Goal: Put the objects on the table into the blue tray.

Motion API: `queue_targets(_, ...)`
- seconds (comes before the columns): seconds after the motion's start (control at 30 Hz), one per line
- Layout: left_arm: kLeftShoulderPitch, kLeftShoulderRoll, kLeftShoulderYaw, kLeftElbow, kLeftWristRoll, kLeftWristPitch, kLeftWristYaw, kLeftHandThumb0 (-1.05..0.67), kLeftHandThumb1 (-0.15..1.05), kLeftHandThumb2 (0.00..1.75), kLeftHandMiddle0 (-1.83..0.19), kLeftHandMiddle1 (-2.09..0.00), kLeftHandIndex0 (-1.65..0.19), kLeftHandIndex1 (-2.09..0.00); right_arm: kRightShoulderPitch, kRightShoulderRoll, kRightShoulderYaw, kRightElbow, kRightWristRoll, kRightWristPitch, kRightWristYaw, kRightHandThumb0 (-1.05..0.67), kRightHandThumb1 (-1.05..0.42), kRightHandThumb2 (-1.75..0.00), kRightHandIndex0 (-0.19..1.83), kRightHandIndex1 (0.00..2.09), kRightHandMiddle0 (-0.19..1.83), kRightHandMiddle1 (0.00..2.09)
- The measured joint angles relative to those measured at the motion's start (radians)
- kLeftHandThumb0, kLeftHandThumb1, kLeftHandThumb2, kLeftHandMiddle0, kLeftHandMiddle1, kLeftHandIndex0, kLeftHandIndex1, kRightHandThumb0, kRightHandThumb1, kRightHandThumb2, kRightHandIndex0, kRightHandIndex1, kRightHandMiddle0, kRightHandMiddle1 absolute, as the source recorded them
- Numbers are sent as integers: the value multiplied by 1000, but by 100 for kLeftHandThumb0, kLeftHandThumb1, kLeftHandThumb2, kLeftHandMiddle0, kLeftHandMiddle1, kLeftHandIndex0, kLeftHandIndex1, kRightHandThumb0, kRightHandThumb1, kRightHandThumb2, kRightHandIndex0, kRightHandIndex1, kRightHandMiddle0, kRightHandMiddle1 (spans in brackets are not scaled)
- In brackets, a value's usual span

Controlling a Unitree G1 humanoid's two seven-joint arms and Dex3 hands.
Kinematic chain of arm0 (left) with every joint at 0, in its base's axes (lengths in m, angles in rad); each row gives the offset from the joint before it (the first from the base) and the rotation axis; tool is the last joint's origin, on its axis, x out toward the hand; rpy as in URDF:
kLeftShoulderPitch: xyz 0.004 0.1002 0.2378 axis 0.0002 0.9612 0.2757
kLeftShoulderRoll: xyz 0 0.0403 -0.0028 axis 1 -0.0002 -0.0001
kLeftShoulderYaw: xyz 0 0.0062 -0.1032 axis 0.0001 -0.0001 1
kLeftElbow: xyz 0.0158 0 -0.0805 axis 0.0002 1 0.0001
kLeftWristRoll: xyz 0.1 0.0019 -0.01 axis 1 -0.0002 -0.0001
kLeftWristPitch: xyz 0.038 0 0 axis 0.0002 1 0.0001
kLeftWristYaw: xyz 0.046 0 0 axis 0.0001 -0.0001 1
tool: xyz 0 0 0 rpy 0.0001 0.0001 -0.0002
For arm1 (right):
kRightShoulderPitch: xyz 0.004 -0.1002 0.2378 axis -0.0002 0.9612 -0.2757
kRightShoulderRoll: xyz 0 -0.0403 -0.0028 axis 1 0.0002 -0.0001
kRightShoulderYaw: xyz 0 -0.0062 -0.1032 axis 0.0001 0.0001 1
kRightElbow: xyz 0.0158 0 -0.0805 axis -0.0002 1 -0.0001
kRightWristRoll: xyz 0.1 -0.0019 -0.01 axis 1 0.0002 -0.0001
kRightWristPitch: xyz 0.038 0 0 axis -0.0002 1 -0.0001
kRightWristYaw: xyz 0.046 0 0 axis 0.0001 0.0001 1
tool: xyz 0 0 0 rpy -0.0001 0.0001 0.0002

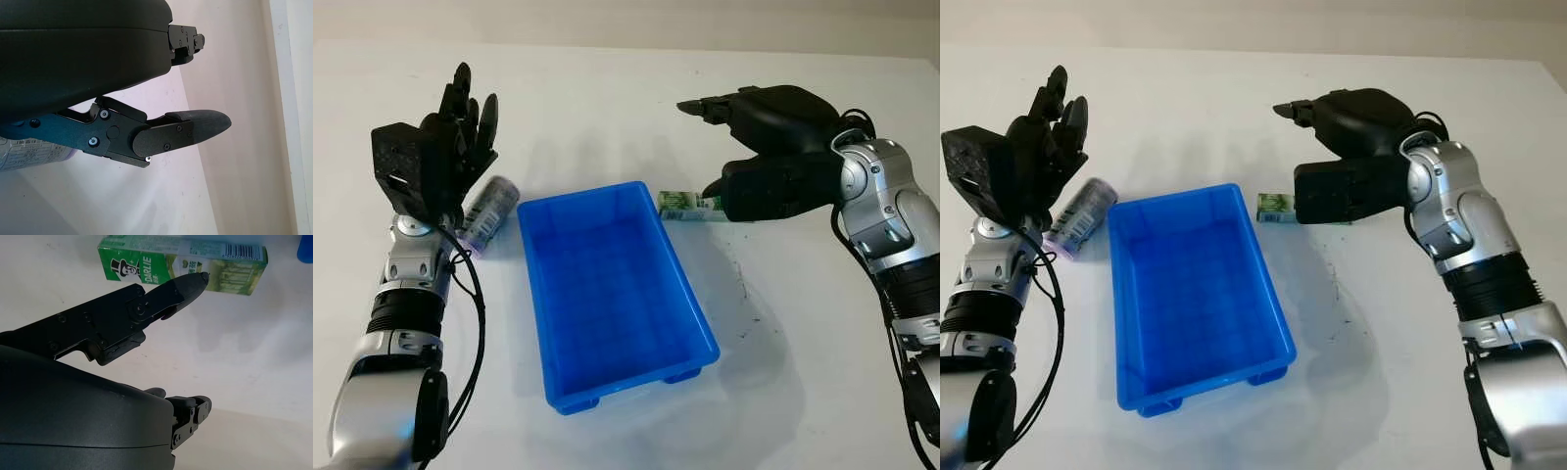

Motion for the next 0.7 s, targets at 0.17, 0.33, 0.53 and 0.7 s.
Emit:
queue_targets(0.17, 0, 0, 0, 0, 1, -1, 2, -63, 105, 57, 5, -6, 6, -6, 26, -1, 20, -7, -8, -41, -3, -67, -88, -5, 25, 35, 31, 12)
queue_targets(0.33, 0, 0, 0, 0, 1, -2, 0, -62, 105, 58, 7, -5, 7, -5, 37, -1, 44, -13, -17, -46, 28, -64, -88, -6, 25, 36, 36, 12)
queue_targets(0.53, 0, 0, 0, 0, -2, -4, -2, -61, 105, 58, 7, -5, 8, -5, 55, -2, 86, 8, -49, -63, 37, -65, -90, -6, 6, 84, 28, 34)
queue_targets(0.7, 0, 0, 0, 0, -2, -4, -2, -62, 105, 57, 6, -6, 7, -6, 71, -8, 112, 32, -82, -94, 26, -63, -89, -5, 1, 80, 26, 17)
